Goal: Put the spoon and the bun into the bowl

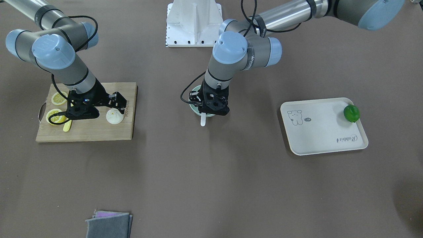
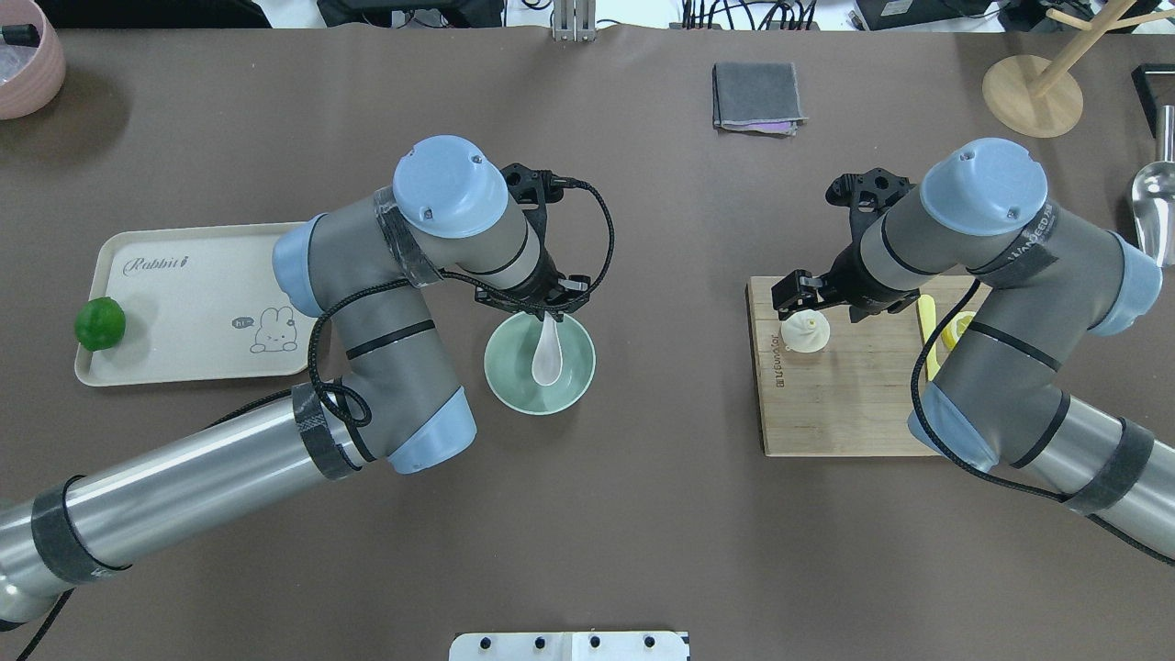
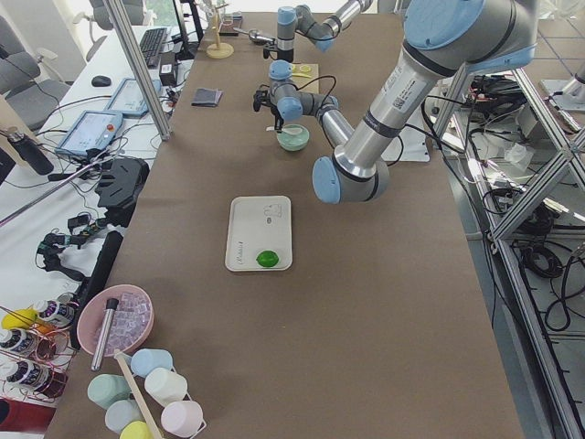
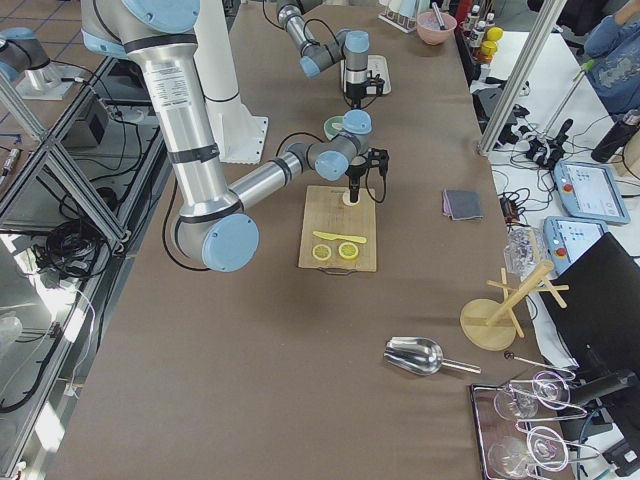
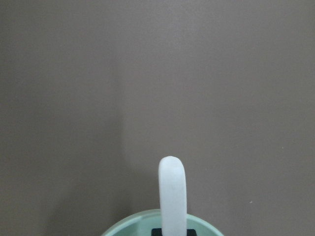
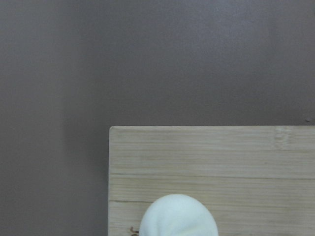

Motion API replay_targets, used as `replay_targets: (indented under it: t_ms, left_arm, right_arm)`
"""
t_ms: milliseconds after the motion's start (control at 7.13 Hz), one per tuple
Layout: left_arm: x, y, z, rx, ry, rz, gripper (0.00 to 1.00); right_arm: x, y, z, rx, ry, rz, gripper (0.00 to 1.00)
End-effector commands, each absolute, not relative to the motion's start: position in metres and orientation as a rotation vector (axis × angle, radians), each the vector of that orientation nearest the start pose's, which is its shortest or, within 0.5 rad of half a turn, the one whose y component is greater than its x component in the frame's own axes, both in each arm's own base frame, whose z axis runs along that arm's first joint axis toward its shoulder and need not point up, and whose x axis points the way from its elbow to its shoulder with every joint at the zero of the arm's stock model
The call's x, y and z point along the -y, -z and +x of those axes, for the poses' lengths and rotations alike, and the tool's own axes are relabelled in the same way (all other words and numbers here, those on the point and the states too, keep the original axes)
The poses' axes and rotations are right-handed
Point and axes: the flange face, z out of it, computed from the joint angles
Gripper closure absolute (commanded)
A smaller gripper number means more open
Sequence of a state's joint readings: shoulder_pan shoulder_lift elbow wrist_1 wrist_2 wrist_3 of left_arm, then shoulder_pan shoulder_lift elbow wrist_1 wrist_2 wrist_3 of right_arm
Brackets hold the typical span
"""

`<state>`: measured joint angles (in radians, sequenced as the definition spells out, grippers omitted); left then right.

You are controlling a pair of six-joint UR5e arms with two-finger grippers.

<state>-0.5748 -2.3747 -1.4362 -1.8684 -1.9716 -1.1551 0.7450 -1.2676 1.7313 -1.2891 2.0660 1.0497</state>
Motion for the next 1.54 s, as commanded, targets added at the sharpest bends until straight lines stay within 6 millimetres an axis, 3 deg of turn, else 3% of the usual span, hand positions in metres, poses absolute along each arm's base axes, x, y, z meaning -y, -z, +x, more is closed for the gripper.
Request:
replay_targets:
  t_ms: [0,140,280,561,701,841,981,1121,1262,1402]
  left_arm:
    - [0.486,-0.183,0.574,-1.017,-0.045,0.131,0.03]
    - [0.487,-0.182,0.573,-1.018,-0.045,0.133,0.03]
    - [0.487,-0.179,0.571,-1.023,-0.044,0.137,0.03]
    - [0.487,-0.177,0.57,-1.027,-0.044,0.14,0.03]
    - [0.489,-0.176,0.568,-1.028,-0.04,0.142,0.03]
    - [0.49,-0.173,0.566,-1.032,-0.038,0.146,0.03]
    - [0.496,-0.166,0.553,-1.042,-0.027,0.16,0.03]
    - [0.517,-0.168,0.528,-1.042,-0.002,0.183,0.03]
    - [0.531,-0.184,0.499,-1.036,0.012,0.195,0.03]
    - [0.535,-0.227,0.45,-1.019,-0.078,0.226,0.03]
  right_arm:
    - [0.48,-0.4,-0.399,0.841,-0.03,0.05,0.08]
    - [0.478,-0.398,-0.401,0.842,-0.027,0.051,0.17]
    - [0.475,-0.399,-0.404,0.84,-0.021,0.048,0.34]
    - [0.469,-0.4,-0.409,0.84,-0.009,0.042,0.81]
    - [0.466,-0.403,-0.41,0.837,-0.006,0.036,0.93]
    - [0.466,-0.391,-0.409,0.856,0.002,0.041,1.0]
    - [0.465,-0.377,-0.405,0.874,0.005,0.056,1.0]
    - [0.472,-0.343,-0.413,0.912,0.012,0.088,1.0]
    - [0.478,-0.304,-0.423,0.962,-0.053,0.084,1.0]
    - [0.47,-0.256,-0.461,1.011,-0.119,0.06,1.0]
